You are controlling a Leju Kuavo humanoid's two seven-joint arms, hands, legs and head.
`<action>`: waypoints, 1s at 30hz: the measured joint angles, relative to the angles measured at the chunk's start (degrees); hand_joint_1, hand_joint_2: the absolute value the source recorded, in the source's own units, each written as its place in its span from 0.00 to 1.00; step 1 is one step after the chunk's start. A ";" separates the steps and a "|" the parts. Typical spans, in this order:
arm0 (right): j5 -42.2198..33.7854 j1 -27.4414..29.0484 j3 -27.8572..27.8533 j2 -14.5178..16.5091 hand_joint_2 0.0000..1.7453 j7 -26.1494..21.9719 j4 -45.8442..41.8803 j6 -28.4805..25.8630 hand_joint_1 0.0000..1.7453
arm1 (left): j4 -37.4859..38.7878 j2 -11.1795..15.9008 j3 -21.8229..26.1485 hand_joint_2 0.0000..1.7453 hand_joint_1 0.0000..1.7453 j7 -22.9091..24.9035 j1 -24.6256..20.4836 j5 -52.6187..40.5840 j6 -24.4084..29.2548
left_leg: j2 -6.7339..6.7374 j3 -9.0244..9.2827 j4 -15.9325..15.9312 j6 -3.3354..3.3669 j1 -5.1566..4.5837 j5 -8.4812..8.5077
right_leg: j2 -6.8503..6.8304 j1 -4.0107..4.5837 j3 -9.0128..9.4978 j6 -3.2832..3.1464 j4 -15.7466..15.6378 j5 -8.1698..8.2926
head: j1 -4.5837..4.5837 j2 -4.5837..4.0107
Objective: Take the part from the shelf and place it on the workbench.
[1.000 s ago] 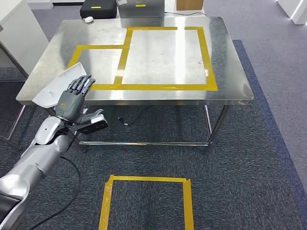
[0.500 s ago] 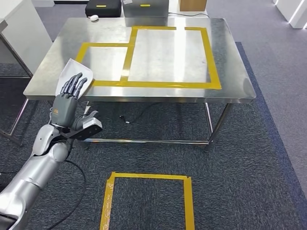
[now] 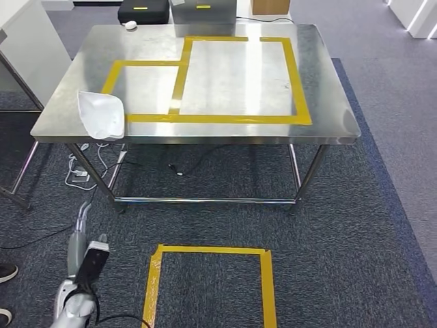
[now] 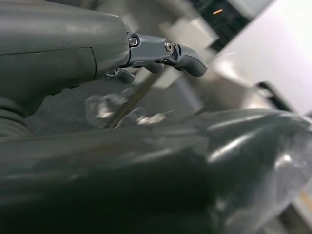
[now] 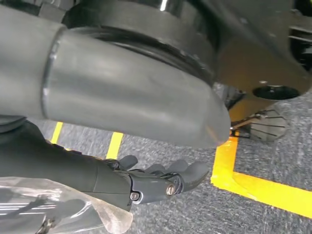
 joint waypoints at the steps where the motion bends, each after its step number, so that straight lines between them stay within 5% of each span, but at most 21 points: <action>1: -0.14 0.02 -0.30 0.02 0.00 -0.01 0.00 -0.04 0.00 | 0.77 -0.84 1.19 0.00 0.00 -0.63 1.09 0.82 -0.26 | -0.10 0.29 -0.79 0.25 -0.13 -0.03 | 0.04 0.06 -0.09 0.37 0.04 0.04 | 0.03 0.00; 4: -0.23 0.11 -0.81 0.14 0.00 0.02 0.00 -0.01 0.00 | 2.46 -2.47 3.78 0.00 0.00 -0.77 2.76 1.84 -0.87 | -0.40 -0.12 -0.77 1.67 -0.62 0.33 | -0.09 -0.29 -0.39 1.51 0.10 0.02 | 0.07 0.00; 6: -0.26 0.05 -0.95 0.21 0.00 0.10 0.00 0.01 0.00 | 3.78 -3.48 5.73 0.00 0.00 -0.29 2.96 3.41 -2.35 | -0.40 -0.24 -1.00 2.60 -0.70 0.70 | -0.14 -0.48 -1.75 1.90 2.70 -1.97 | 0.10 0.00; 10: -0.25 0.23 -1.67 0.49 0.00 0.39 0.00 -0.54 0.00 | 10.78 -6.06 12.19 0.00 0.00 -3.09 3.32 5.61 -5.79 | -0.30 -0.82 -1.03 3.51 -1.34 1.14 | -0.14 -0.31 -7.98 1.69 16.95 -8.72 | 0.11 0.00; 12: -0.09 0.36 -1.89 0.58 0.00 0.52 0.00 -0.90 0.00 | 16.44 -7.19 15.92 0.00 0.00 -5.15 3.32 5.53 -6.19 | -0.31 -0.98 -0.99 3.67 -1.72 1.33 | -0.12 -0.04 -6.89 1.16 15.85 -7.41 | 0.11 0.00; 14: 0.09 0.28 -2.08 0.61 0.00 0.94 0.00 -1.05 0.00 | 21.78 -7.86 18.77 0.00 0.00 -5.37 3.03 5.26 -6.67 | -0.40 -1.03 -0.84 3.64 -1.96 1.46 | 0.03 0.37 -1.96 0.40 7.26 -4.05 | 0.10 0.00; 16: 0.35 0.10 -2.22 0.67 0.00 1.66 0.00 -0.92 0.00 | 27.14 -8.18 20.78 0.00 0.00 -3.46 2.51 4.42 -7.40 | -0.50 -1.26 -0.52 3.38 -2.18 1.59 | 0.20 0.63 1.48 0.05 1.33 -2.46 | 0.04 0.00; 20: 0.84 0.14 -2.28 0.89 0.00 2.48 0.01 -0.35 0.00 | 35.15 -8.50 22.57 0.00 0.00 0.24 2.17 2.61 -7.99 | -0.55 -1.80 0.17 2.23 -2.13 1.28 | 0.05 0.52 1.74 -0.57 0.16 -1.47 | 0.02 0.00; 22: 1.07 0.02 -2.30 1.04 0.00 2.67 0.01 -0.05 0.00 | 37.88 -8.67 22.89 0.00 0.00 2.05 2.10 1.41 -8.11 | -0.54 -3.24 4.08 1.56 -1.94 -2.27 | -0.25 0.28 1.01 -1.15 -0.14 -0.63 | -0.20 0.00; 25: 1.57 0.00 -2.30 1.11 0.00 3.25 0.02 0.29 0.00 | 40.89 -8.87 22.88 0.00 0.00 5.39 2.04 -1.05 -8.15 | -0.51 -6.08 14.32 0.75 -1.39 -8.58 | -0.59 0.38 -0.62 -1.28 -0.03 0.46 | -0.39 0.00; 27: 1.88 0.00 -2.30 1.11 0.00 3.55 0.02 0.56 0.00 | 42.22 -8.98 22.79 0.00 0.00 7.31 2.02 -2.15 -8.14 | -0.50 -4.13 13.57 0.53 -1.10 -8.25 | -0.74 0.39 -1.81 -1.08 0.10 1.29 | -0.40 0.00; 30: 2.07 -0.04 -2.30 1.16 0.00 3.67 0.01 0.92 0.00 | 43.42 -9.07 22.70 0.00 0.00 8.51 1.70 -2.84 -8.14 | -0.50 3.91 0.87 0.70 -0.93 -4.41 | -0.78 0.42 -3.10 -0.39 0.35 2.55 | -0.34 0.00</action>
